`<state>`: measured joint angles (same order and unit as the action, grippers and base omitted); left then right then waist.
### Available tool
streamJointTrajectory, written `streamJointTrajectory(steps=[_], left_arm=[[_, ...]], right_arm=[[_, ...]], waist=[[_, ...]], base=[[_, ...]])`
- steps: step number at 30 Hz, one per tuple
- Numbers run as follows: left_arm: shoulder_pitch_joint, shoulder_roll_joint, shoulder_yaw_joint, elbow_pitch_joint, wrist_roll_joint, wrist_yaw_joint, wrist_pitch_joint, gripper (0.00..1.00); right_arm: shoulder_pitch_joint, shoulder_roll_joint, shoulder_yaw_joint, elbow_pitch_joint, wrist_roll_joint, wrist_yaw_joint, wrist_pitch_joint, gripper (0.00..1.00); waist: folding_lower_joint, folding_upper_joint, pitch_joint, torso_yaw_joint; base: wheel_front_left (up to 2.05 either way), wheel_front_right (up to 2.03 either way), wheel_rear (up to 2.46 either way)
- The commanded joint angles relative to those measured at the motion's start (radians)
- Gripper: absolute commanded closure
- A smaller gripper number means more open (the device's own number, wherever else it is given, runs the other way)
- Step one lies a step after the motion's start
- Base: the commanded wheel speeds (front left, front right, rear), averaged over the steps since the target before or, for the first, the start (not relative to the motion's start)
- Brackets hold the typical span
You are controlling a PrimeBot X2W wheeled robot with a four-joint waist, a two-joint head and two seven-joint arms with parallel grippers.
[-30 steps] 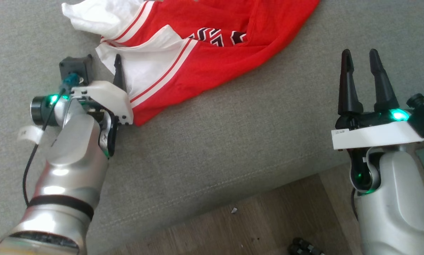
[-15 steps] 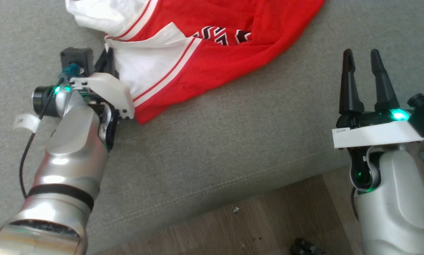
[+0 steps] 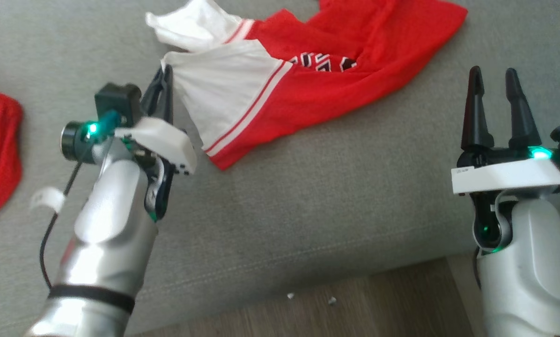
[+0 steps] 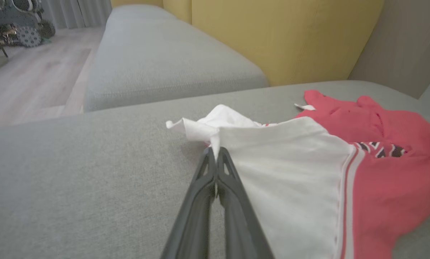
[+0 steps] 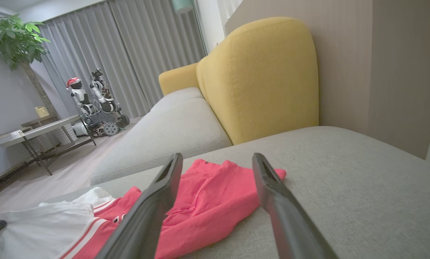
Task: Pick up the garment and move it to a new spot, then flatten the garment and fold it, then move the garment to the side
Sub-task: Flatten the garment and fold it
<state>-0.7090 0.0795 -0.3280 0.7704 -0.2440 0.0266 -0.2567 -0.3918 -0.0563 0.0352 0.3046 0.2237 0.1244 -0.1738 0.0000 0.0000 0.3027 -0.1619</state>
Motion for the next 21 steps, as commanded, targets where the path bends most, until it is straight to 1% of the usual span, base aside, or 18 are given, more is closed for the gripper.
streamJointTrajectory(steps=[1, 7, 12, 15, 17, 21], left_arm=[[0.001, 0.035, 0.028, -0.064, 0.013, 0.004, -0.005, 1.00], [0.119, 0.056, 0.035, -0.253, 0.051, 0.015, -0.005, 1.00], [0.173, 0.080, 0.067, -0.403, 0.080, 0.042, -0.005, 1.00], [0.197, 0.089, 0.080, -0.483, 0.097, 0.048, -0.005, 1.00], [0.212, 0.089, 0.077, -0.531, 0.108, 0.042, -0.005, 1.00], [0.267, 0.081, 0.040, -0.591, 0.125, 0.013, -0.005, 1.00]], right_arm=[[-0.012, 0.006, 0.019, -0.026, -0.007, 0.006, 0.001, 0.00], [-0.001, 0.006, 0.004, -0.009, 0.000, 0.006, 0.000, 0.00], [0.017, 0.006, 0.000, 0.006, 0.000, 0.006, 0.003, 0.00], [0.021, 0.006, 0.005, 0.010, 0.004, 0.006, 0.006, 0.00], [0.023, 0.006, 0.002, 0.010, 0.008, 0.006, 0.008, 0.00], [0.032, 0.006, 0.000, 0.019, 0.012, 0.006, 0.012, 0.00]], waist=[[0.0000, 0.0000, -0.039, 0.029], [0.0000, 0.0000, -0.098, 0.074], [0.0000, 0.0000, -0.144, 0.115], [0.0000, 0.0000, -0.164, 0.128], [0.0000, 0.0000, -0.173, 0.136], [0.0000, 0.0000, -0.190, 0.143]], base=[[0.00, 0.00, 0.00], [0.00, 0.00, 0.00], [0.00, 0.00, 0.00], [0.00, 0.00, 0.00], [0.00, 0.00, 0.00], [0.00, 0.00, 0.00]])
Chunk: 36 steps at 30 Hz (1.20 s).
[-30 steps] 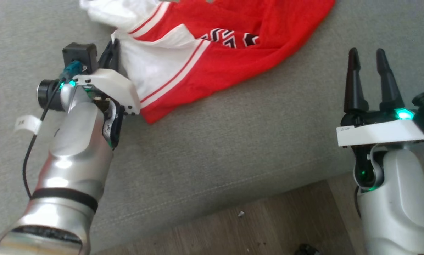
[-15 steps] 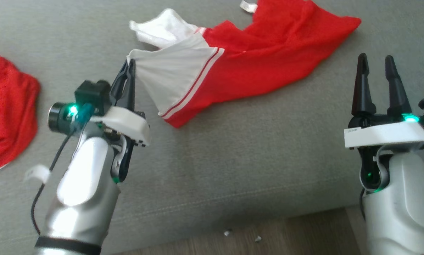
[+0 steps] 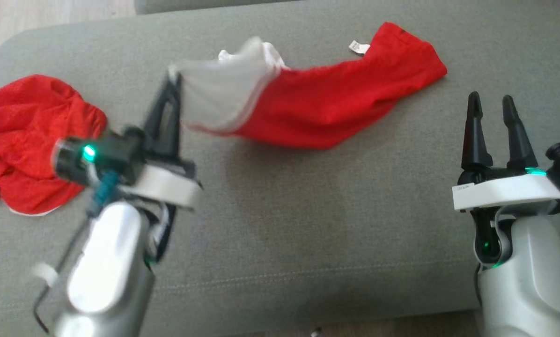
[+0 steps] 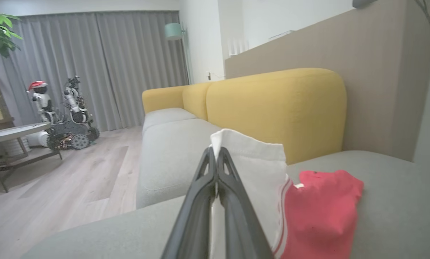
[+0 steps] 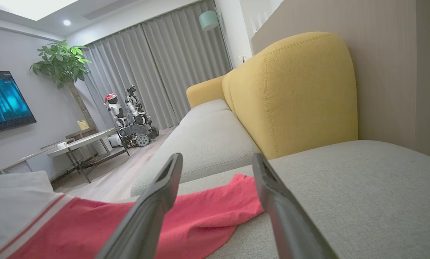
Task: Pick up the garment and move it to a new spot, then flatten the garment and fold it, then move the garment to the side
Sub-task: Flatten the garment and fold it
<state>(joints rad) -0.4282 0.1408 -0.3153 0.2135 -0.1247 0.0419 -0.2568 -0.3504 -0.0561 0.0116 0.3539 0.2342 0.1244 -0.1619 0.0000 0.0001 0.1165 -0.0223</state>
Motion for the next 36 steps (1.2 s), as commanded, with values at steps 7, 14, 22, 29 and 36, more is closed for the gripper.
streamJointTrajectory(steps=[7, 14, 22, 29, 36], left_arm=[[0.089, -0.015, -0.084, -0.046, 0.021, -0.060, -0.005, 1.00], [0.145, -0.035, -0.172, 0.029, 0.039, -0.092, -0.005, 1.00], [0.169, -0.057, -0.239, 0.076, 0.048, -0.111, -0.005, 1.00], [0.192, -0.042, -0.276, 0.098, 0.061, -0.129, -0.005, 1.00], [0.213, 0.004, -0.354, 0.162, 0.083, -0.155, -0.005, 1.00]], right_arm=[[-0.007, 0.006, -0.010, -0.028, -0.005, 0.006, 0.018, 0.00], [-0.034, 0.006, -0.057, -0.035, -0.046, 0.006, 0.060, 0.00], [-0.144, 0.004, -0.128, -0.045, -0.173, 0.006, 0.150, 0.00], [-0.211, 0.001, -0.170, -0.032, -0.205, 0.006, 0.171, 0.00], [-0.200, 0.004, -0.172, 0.004, -0.197, 0.006, 0.154, 0.00]], waist=[[0.0000, -0.0001, 0.004, 0.014], [0.0000, -0.0001, 0.033, 0.026], [0.0000, -0.0001, 0.081, 0.070], [0.0000, -0.0001, 0.079, 0.118], [0.0000, -0.0001, 0.061, 0.129]], base=[[0.00, 0.00, 0.00], [0.00, 0.00, 0.00], [0.00, 0.00, 0.00], [0.00, 0.00, 0.00], [0.00, 0.00, 0.00]])
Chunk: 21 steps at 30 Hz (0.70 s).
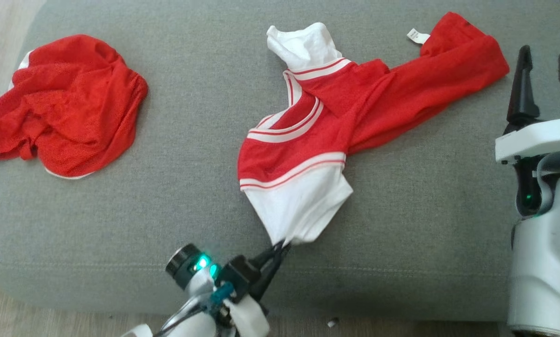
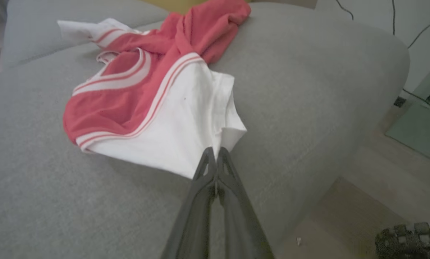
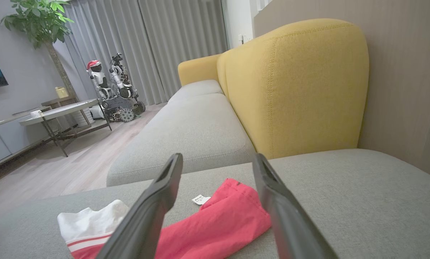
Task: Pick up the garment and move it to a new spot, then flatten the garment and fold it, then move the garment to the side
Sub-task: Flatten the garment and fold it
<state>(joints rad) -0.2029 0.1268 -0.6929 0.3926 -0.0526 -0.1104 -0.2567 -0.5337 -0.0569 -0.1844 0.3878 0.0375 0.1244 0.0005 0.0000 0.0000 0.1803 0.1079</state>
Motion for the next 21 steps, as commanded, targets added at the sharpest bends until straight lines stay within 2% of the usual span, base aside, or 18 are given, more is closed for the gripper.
streamJointTrajectory(steps=[1, 4, 8, 9, 10, 15, 21], left_arm=[[-0.011, 0.028, 0.013, 0.003, 0.016, -0.005, -0.005, 1.00], [-0.017, 0.054, -0.012, 0.055, 0.034, -0.008, -0.005, 1.00], [-0.022, 0.056, -0.016, 0.090, 0.029, -0.007, -0.005, 1.00], [-0.024, 0.052, -0.013, 0.096, 0.025, -0.002, -0.005, 0.79], [-0.028, 0.047, -0.009, 0.097, 0.021, 0.003, -0.005, 0.00], [-0.032, 0.019, 0.049, 0.076, -0.041, 0.030, -0.005, 0.00], [-0.025, -0.021, 0.215, -0.055, -0.174, 0.080, -0.005, 0.00]], right_arm=[[-0.015, 0.005, 0.023, -0.026, 0.001, 0.006, -0.011, 0.00], [-0.015, 0.006, 0.020, -0.015, 0.008, 0.006, -0.018, 0.00], [-0.015, 0.006, 0.019, -0.001, 0.021, 0.006, -0.028, 0.00], [-0.013, 0.006, 0.019, 0.002, 0.024, 0.006, -0.031, 0.00], [-0.011, 0.006, 0.020, 0.005, 0.026, 0.006, -0.033, 0.00], [0.008, 0.006, 0.018, 0.017, 0.034, 0.006, -0.040, 0.00], [0.052, 0.007, 0.011, 0.011, 0.043, 0.006, -0.051, 0.00]], waist=[[0.0000, 0.0000, -0.005, -0.002], [0.0000, 0.0000, -0.011, -0.008], [0.0000, 0.0000, -0.016, -0.017], [0.0000, 0.0000, -0.017, -0.018], [0.0000, 0.0000, -0.018, -0.020], [0.0000, 0.0000, -0.028, -0.024], [0.0000, 0.0000, -0.043, -0.025]], base=[[0.00, 0.00, 0.00], [0.00, 0.00, 0.00], [0.00, 0.00, 0.00], [0.00, 0.00, 0.00], [0.00, 0.00, 0.00], [0.00, 0.00, 0.00], [0.00, 0.00, 0.00]])
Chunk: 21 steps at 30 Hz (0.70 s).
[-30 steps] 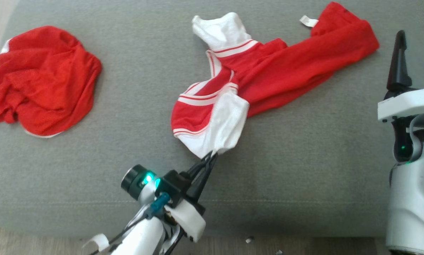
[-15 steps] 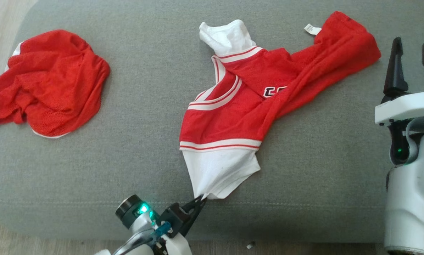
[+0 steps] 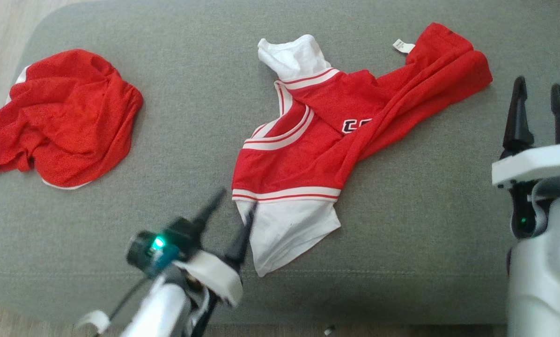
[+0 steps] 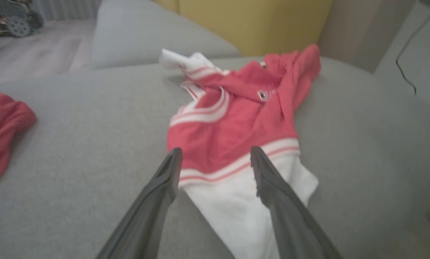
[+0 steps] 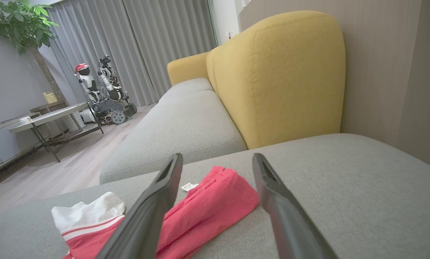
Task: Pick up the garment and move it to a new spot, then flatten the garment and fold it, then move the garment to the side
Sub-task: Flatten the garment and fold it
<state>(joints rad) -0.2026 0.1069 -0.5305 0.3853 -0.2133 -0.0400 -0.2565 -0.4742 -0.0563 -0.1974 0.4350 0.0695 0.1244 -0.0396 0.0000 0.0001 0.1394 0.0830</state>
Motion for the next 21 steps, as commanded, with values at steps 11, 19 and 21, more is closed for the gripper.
streamJointTrajectory(steps=[11, 19, 21], left_arm=[[-0.010, -0.054, 0.263, -0.247, -0.112, 0.068, -0.005, 0.00], [-0.028, -0.056, 0.263, -0.258, -0.111, 0.066, -0.005, 0.00], [-0.035, -0.056, 0.248, -0.257, -0.116, 0.068, -0.005, 0.00]], right_arm=[[0.027, 0.006, 0.062, -0.056, 0.017, 0.006, -0.007, 0.00], [-0.116, -0.017, 0.081, -0.046, -0.027, 0.006, 0.075, 0.00], [-0.168, -0.041, 0.088, -0.019, -0.026, 0.006, 0.111, 0.00]], waist=[[0.0000, -0.0001, 0.021, -0.006], [0.0000, -0.0001, 0.095, 0.012], [0.0000, -0.0001, 0.119, 0.023]], base=[[0.00, 0.00, 0.00], [0.00, 0.00, 0.00], [0.00, 0.00, 0.00]])
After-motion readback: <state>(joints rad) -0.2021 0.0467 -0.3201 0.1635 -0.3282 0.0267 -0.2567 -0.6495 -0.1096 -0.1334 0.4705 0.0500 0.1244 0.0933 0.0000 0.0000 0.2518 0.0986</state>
